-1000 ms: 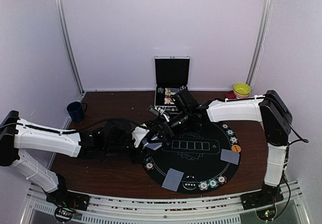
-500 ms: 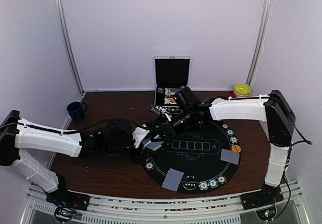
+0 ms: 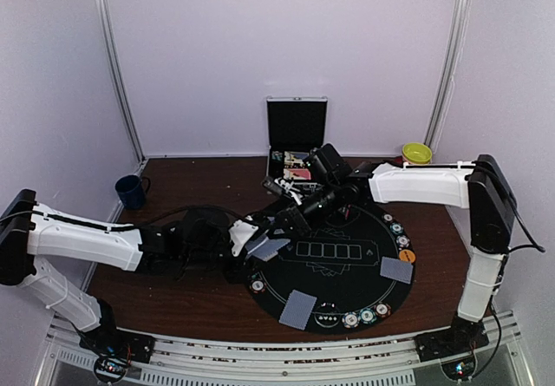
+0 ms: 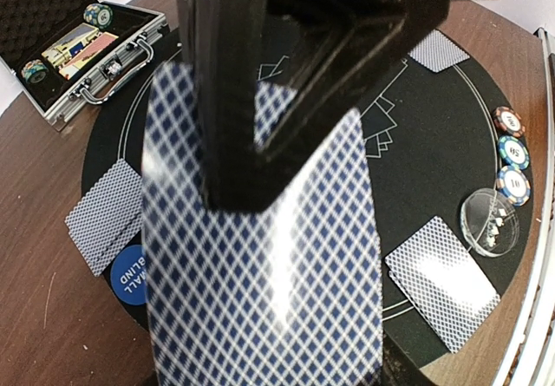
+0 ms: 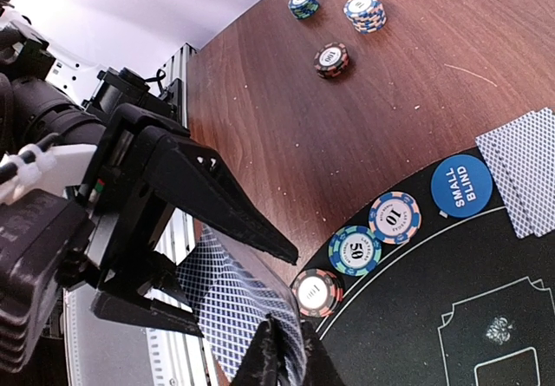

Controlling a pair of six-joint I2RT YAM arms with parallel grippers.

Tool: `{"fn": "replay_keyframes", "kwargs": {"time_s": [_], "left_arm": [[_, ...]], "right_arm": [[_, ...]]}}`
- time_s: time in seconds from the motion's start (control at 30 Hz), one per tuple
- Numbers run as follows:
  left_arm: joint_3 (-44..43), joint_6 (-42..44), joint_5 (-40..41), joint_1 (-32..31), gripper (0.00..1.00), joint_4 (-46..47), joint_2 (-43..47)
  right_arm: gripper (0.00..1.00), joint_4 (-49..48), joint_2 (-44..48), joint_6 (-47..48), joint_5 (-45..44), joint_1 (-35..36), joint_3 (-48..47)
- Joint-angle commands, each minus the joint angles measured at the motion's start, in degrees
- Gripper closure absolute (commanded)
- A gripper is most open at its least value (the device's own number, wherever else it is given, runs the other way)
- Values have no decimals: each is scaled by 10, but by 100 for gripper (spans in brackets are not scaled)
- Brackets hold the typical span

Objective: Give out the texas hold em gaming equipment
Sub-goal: Pick up the poker card from the face-down deck piles, then flop the poker card in the community card area.

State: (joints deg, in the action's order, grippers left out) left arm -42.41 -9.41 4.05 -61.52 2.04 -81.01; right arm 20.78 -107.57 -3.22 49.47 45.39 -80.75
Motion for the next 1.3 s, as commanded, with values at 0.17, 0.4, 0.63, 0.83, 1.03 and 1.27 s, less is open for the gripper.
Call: {"fn": "replay_keyframes", "kwargs": {"time_s": [0.17,0.4,0.63,0.83,1.03,1.27], "left_arm": [[-8,6,-10,-4,47,36,0],[-11,3,2,-4,47,29,0],[-19,-14,49,-4,47,7,-4],[-31,-34,79,8,47,-22,-20],[-25,-61,80,43,47,-37,-16],[-14,-75,93,62,47,-41,7]], "right_arm": [[100,38,46,20,-17,-25,-4],[100,83,71,52,-95,-44,-24],[100,112,88,112,-300,-44,-53],[100,143,35,159,-420,-38,-96],[100,174,-54,207,-540,-8,-162],[100,165,-109,253,-642,39,-182]]}}
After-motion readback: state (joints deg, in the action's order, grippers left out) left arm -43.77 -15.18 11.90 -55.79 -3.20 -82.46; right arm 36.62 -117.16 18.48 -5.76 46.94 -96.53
